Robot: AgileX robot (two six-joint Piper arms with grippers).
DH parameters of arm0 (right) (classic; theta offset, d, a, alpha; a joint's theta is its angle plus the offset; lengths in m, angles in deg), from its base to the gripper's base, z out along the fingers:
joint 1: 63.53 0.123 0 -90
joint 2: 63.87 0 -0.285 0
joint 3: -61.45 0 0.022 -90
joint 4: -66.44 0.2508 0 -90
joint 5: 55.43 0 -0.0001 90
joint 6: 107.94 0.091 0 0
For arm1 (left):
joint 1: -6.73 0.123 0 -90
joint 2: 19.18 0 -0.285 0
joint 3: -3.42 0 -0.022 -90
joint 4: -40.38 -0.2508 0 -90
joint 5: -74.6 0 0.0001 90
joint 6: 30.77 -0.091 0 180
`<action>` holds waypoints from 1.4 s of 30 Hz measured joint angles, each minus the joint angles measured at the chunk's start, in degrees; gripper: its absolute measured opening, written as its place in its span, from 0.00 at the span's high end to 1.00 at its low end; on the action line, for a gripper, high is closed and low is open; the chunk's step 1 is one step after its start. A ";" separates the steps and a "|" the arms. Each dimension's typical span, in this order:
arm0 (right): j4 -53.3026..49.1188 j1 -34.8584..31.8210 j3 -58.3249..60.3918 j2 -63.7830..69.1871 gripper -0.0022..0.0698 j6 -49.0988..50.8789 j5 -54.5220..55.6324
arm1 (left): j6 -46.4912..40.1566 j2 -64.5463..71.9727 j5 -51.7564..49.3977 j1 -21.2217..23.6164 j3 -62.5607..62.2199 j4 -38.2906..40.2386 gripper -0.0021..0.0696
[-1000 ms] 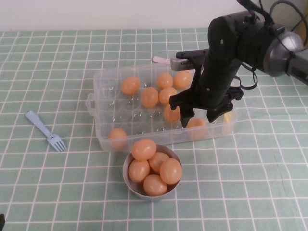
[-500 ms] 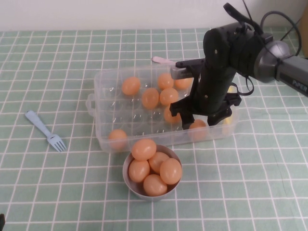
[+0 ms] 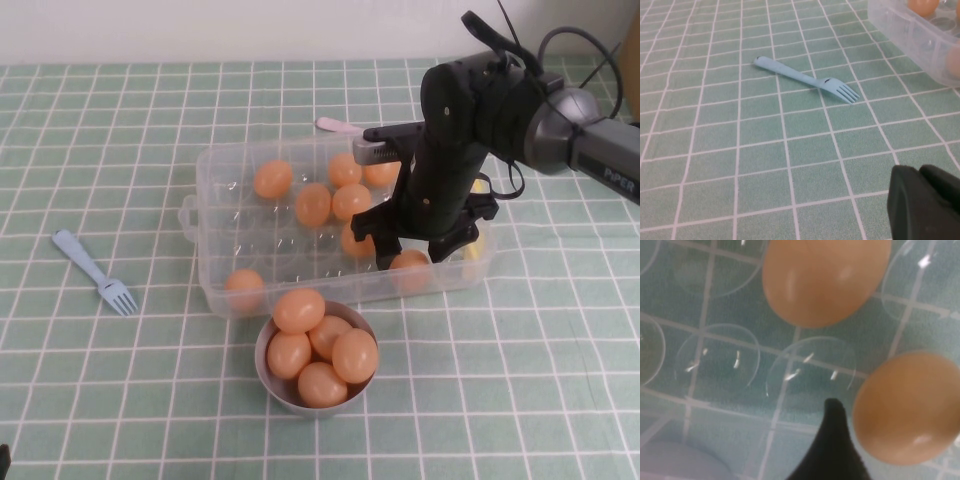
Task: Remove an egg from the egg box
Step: Pick up the egg from the plastic box
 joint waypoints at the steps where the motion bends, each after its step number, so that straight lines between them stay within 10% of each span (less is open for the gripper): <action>1: 0.00 0.00 0.00 0.00 0.28 0.00 0.26 | 0.00 0.00 0.00 0.00 0.00 0.00 0.98; 42: -0.12 0.00 0.00 2.30 0.40 -1.44 1.22 | 0.00 0.00 0.00 0.00 0.00 -0.10 0.98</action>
